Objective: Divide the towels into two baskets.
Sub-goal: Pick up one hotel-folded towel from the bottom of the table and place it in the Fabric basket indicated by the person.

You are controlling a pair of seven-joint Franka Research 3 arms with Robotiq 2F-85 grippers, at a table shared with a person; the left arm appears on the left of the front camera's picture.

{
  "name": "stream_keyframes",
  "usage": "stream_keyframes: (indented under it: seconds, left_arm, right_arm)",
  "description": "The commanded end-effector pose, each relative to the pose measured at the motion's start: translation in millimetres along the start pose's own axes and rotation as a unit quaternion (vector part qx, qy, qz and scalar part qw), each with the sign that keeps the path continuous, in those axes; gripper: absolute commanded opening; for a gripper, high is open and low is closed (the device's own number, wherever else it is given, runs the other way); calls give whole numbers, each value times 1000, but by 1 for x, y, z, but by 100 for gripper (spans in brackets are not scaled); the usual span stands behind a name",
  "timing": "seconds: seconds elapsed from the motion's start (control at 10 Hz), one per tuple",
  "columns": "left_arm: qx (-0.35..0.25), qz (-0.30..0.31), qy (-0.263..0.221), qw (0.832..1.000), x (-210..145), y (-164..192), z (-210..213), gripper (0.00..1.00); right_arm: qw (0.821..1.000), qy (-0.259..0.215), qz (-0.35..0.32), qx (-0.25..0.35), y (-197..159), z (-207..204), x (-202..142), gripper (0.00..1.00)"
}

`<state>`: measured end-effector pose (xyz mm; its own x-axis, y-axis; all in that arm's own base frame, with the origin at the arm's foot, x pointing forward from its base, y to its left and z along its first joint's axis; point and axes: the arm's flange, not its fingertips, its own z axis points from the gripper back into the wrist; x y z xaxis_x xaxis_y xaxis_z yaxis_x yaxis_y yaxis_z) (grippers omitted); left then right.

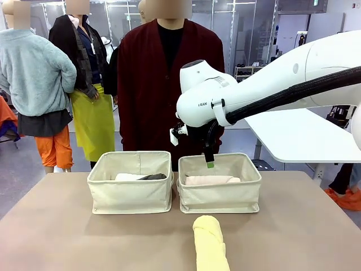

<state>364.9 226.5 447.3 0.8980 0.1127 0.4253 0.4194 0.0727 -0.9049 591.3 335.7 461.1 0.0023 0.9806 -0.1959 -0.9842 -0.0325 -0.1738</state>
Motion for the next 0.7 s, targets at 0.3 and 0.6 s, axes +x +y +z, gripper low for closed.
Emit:
stream_keyframes:
  seconds: [0.3, 0.6]
  left_arm:
    - [0, -2, 3, 1000, -4, -5, 1, 76]
    - [0, -2, 3, 1000, -4, -5, 1, 76]
  right_arm:
    - [1000, -1, 7, -2, 0, 1, -1, 100]
    - [999, -2, -15, 46, 41, 28, -45, 100]
